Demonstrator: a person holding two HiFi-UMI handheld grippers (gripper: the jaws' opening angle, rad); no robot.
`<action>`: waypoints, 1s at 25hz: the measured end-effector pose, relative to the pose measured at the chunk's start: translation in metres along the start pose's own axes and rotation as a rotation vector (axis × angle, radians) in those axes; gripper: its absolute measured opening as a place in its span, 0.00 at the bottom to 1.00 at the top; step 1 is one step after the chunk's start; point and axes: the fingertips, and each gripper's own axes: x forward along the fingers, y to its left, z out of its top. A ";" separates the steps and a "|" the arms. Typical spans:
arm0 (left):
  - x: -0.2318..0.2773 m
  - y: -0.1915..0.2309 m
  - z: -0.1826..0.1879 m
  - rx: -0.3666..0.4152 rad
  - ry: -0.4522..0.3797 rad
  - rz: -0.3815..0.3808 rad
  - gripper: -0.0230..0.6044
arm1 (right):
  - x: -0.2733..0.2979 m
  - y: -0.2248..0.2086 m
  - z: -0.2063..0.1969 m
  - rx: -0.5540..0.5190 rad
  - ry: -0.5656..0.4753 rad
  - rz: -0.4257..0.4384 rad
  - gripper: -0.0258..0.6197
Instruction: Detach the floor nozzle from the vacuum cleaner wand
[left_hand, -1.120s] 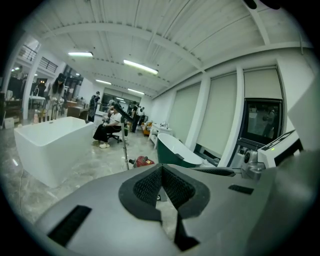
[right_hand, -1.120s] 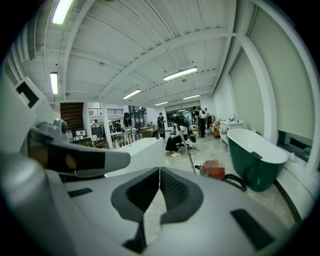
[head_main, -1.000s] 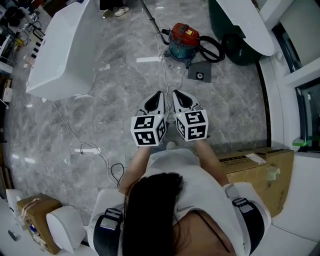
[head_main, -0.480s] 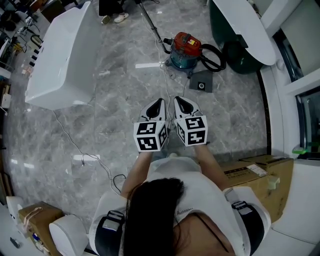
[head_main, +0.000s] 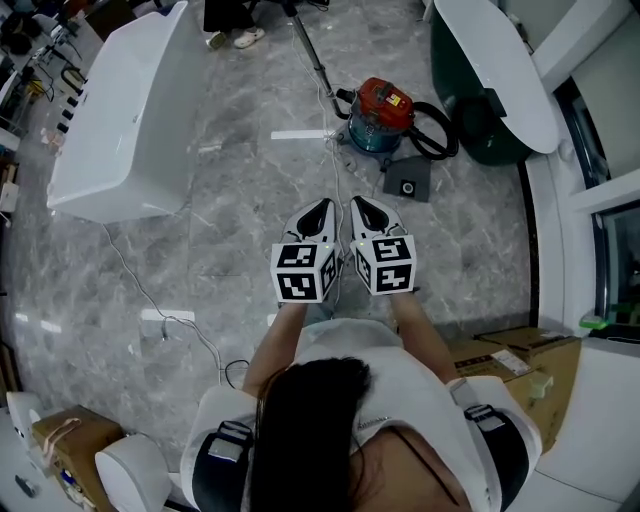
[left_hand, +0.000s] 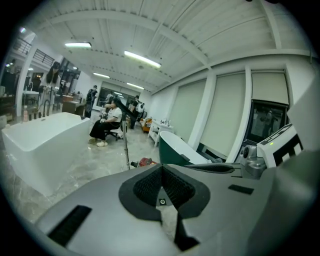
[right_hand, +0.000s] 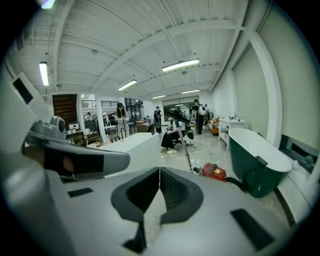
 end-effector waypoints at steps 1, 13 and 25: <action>0.003 0.004 0.004 -0.003 -0.002 0.004 0.04 | 0.005 0.000 0.004 -0.001 -0.002 -0.001 0.06; 0.028 0.046 0.034 -0.008 -0.001 0.015 0.04 | 0.052 0.003 0.031 0.004 -0.005 -0.012 0.07; 0.056 0.080 0.048 -0.026 0.010 -0.021 0.04 | 0.090 0.002 0.043 0.020 -0.010 -0.066 0.06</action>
